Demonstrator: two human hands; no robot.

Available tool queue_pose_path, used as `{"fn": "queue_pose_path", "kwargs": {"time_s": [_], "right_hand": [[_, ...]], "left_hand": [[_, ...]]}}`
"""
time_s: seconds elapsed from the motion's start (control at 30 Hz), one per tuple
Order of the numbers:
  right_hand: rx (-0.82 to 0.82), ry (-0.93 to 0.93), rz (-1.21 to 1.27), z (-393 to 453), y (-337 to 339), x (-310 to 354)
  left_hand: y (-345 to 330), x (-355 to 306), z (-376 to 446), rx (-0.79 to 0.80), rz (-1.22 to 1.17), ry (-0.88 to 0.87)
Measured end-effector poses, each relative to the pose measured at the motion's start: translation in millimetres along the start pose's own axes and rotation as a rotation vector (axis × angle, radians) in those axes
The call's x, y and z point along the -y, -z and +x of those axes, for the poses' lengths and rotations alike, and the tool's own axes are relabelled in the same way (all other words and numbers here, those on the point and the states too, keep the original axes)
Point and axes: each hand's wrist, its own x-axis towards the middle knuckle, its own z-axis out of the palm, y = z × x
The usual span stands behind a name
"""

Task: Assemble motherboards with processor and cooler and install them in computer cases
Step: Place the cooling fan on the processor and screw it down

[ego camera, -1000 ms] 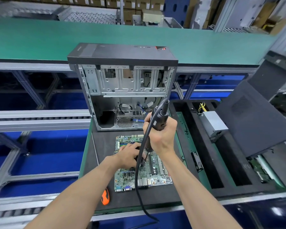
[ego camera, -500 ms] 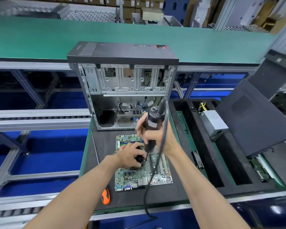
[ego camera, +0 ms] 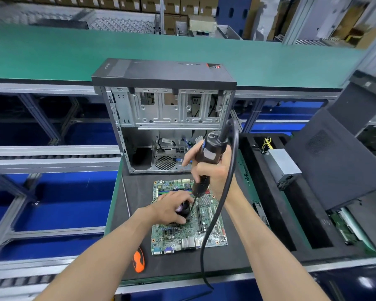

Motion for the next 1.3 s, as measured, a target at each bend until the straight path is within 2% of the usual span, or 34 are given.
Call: {"fn": "queue_pose_path", "kwargs": {"time_s": [0.1, 0.17, 0.37, 0.53, 0.67, 1.3], "right_hand": [[-0.039, 0.078, 0.021, 12.4, -0.9, 10.8], [-0.060, 0.097, 0.038, 17.4, -5.6, 13.8], [-0.144, 0.047, 0.074, 21.1, -26.8, 3.2], [-0.167, 0.005, 0.102, 24.5, -44.5, -8.9], [-0.162, 0.007, 0.106, 29.2, -54.0, -18.6], [-0.104, -0.010, 0.084, 36.4, -63.9, -42.1]], "left_hand": [[3.0, 6.1, -4.5, -0.016, -0.205, 0.003], [5.7, 13.7, -9.9, -0.035, -0.235, 0.042], [3.7, 34.2, -27.2, -0.339, -0.307, 0.255], [-10.7, 38.2, -37.3, -0.440, -0.516, 0.364], [-18.9, 38.2, -42.6, -0.524, -0.585, 0.407], [-19.0, 50.3, -39.9, -0.467, -0.535, 0.390]]}}
